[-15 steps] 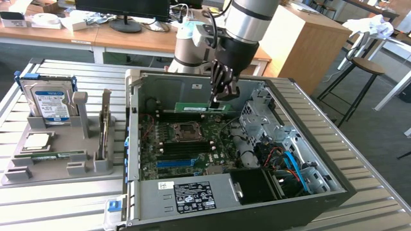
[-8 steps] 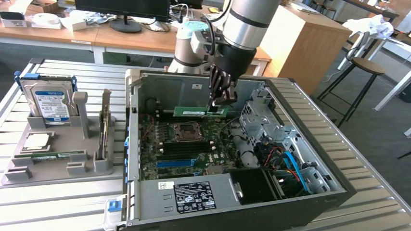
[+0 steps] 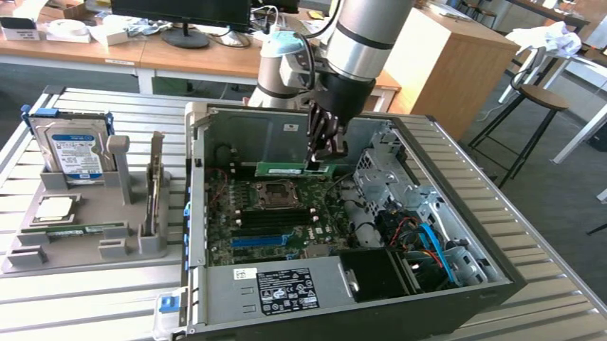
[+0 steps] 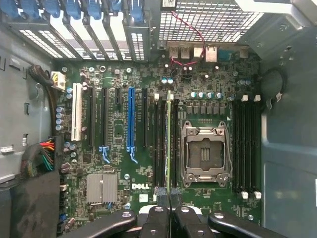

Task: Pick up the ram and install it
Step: 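Pick up the ram and move it above insertion slot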

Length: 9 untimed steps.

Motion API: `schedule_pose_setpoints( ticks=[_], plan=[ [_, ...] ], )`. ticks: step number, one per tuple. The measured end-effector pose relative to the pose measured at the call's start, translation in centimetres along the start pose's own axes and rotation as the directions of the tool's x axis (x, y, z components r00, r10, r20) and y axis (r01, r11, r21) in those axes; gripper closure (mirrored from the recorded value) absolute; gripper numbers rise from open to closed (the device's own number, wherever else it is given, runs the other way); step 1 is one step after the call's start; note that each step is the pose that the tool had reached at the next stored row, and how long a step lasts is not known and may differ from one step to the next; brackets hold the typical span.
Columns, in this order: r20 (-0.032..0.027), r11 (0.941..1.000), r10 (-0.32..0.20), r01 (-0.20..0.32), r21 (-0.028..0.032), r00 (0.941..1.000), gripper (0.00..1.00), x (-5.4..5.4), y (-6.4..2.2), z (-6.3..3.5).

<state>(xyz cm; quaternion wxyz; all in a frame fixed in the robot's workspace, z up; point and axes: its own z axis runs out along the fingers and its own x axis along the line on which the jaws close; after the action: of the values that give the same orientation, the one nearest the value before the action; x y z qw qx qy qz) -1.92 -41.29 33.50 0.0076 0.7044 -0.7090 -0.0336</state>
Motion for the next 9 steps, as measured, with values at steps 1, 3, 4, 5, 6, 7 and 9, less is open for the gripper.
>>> schedule_pose_setpoints(
  ticks=[1, 3, 4, 5, 6, 7, 9],
  plan=[
    [0.0001, 1.0000, 0.000, 0.000, 0.0001, 1.0000, 0.89, 0.00, 0.00, 0.11],
    [0.0001, 1.0000, 0.000, 0.000, 0.0001, 1.0000, 0.89, 0.01, -0.01, 0.33],
    [0.0001, 1.0000, 0.000, 0.000, 0.0001, 1.0000, 0.89, 0.02, -0.01, 0.43],
    [0.0000, 1.0000, 0.000, 0.000, 0.0001, 1.0000, 0.89, 0.02, -0.01, 0.52],
    [0.0001, 1.0000, 0.000, 0.000, 0.0001, 1.0000, 0.89, 0.02, -0.01, 0.62],
    [0.0000, 1.0000, 0.000, 0.000, 0.0001, 1.0000, 0.89, 0.02, -0.01, 0.65],
    [-0.0002, 1.0000, 0.000, 0.000, 0.0000, 1.0000, 0.89, 0.02, -0.01, 0.65]
  ],
)
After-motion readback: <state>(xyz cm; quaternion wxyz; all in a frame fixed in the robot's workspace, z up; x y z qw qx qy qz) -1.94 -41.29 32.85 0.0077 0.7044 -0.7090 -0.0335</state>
